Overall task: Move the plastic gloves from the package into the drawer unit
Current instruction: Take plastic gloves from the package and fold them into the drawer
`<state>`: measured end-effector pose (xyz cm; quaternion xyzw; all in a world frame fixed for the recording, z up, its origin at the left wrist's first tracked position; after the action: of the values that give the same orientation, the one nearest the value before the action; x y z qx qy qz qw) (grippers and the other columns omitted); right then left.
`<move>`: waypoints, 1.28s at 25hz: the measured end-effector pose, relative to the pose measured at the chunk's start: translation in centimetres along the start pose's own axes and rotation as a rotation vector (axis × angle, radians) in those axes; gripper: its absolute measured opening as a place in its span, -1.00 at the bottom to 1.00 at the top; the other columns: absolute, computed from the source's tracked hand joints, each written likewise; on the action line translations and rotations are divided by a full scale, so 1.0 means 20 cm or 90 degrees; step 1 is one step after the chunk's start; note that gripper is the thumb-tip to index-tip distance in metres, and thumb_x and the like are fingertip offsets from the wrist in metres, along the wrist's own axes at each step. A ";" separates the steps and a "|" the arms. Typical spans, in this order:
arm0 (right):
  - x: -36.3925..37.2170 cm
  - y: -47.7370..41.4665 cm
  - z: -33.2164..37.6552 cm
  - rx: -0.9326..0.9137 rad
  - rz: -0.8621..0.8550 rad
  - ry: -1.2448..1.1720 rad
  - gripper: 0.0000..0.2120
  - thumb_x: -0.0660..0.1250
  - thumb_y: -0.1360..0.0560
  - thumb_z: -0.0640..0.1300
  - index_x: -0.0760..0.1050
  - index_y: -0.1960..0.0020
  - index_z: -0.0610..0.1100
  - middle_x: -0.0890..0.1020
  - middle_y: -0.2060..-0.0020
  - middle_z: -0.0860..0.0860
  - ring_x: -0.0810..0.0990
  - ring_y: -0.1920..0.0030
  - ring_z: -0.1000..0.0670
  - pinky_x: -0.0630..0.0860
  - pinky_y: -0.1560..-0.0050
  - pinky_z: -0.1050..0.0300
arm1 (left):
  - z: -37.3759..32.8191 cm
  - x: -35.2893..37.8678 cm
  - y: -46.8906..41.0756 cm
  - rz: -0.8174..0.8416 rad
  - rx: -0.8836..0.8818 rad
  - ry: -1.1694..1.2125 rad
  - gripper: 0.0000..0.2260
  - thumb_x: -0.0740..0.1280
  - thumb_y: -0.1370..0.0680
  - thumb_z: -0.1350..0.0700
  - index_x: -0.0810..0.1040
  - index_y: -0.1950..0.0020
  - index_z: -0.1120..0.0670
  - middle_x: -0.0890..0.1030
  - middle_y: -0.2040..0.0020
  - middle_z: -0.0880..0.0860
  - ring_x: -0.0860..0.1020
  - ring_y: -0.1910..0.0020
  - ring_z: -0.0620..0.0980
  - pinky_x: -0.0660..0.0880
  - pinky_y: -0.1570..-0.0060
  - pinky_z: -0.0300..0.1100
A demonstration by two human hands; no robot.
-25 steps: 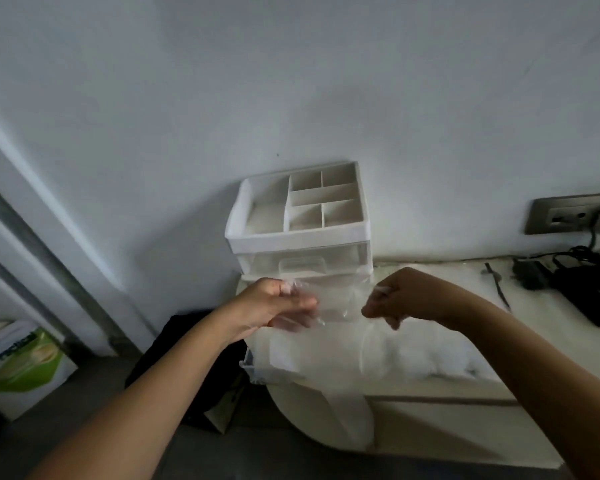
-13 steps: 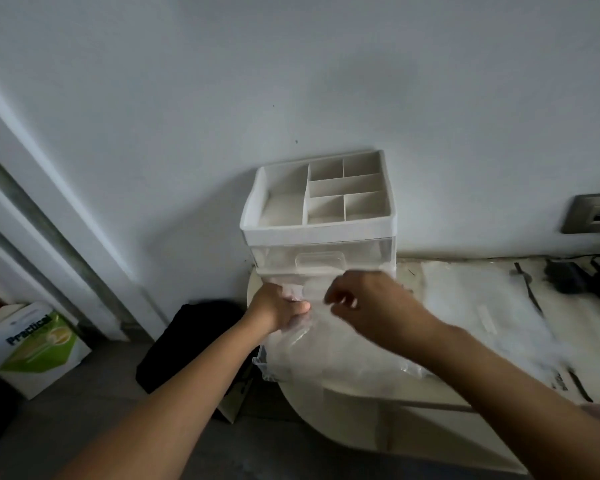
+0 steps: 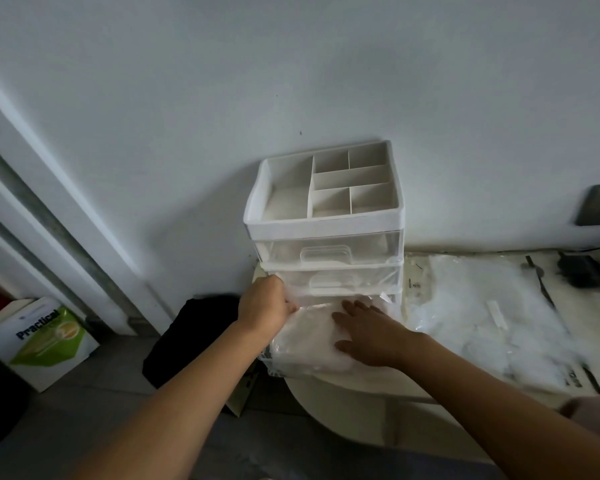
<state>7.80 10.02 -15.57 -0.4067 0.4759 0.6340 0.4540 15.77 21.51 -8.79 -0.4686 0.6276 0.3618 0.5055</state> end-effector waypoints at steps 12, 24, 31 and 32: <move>0.03 -0.05 -0.06 0.033 0.025 -0.065 -0.24 0.43 -0.41 -0.03 0.11 -0.48 -0.02 0.09 -0.49 -0.08 0.03 -0.49 -0.22 0.14 -0.41 -0.27 | -0.18 0.41 0.13 0.295 0.143 -0.085 -0.22 0.39 -0.49 -0.10 0.06 -0.55 0.13 0.07 -0.55 0.15 0.10 -0.51 0.16 0.10 -0.48 -0.02; -0.28 0.19 0.03 0.075 -0.050 -0.148 -0.79 0.09 -0.55 -0.31 0.50 -0.04 -0.28 0.55 -0.10 -0.17 0.53 -0.06 -0.08 0.45 0.00 0.19 | -0.15 0.56 0.12 0.362 0.049 -0.095 0.01 0.32 -0.51 -0.20 -0.42 -0.49 0.19 -0.39 -0.50 0.23 -0.33 -0.48 0.29 -0.19 -0.47 0.14; -0.29 0.15 0.07 0.117 -0.190 -0.236 -0.65 0.12 -0.49 -0.38 0.46 -0.24 -0.28 0.45 -0.23 -0.17 0.51 -0.15 -0.12 0.44 -0.11 0.17 | -0.15 0.61 0.09 0.338 0.039 -0.058 -0.08 0.25 -0.56 -0.11 -0.44 -0.48 0.20 -0.40 -0.48 0.27 -0.38 -0.46 0.30 -0.26 -0.46 0.18; -0.23 0.13 0.06 0.140 -0.141 -0.214 -0.67 0.14 -0.51 -0.33 0.44 -0.25 -0.28 0.42 -0.25 -0.18 0.48 -0.19 -0.13 0.44 -0.15 0.14 | -0.14 0.61 0.09 0.334 0.034 -0.053 -0.07 0.27 -0.55 -0.11 -0.43 -0.49 0.18 -0.40 -0.49 0.26 -0.36 -0.46 0.30 -0.23 -0.46 0.18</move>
<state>6.37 9.94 -10.44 -0.2931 0.4123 0.5837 0.6351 12.63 16.66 -19.97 -0.2610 0.7157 0.4825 0.4322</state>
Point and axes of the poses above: each hand's wrist, its own y-axis away from the middle knuckle, its own x-axis out of the palm, z = x × y, the point moved 10 cm from there along -y, towards the middle knuckle
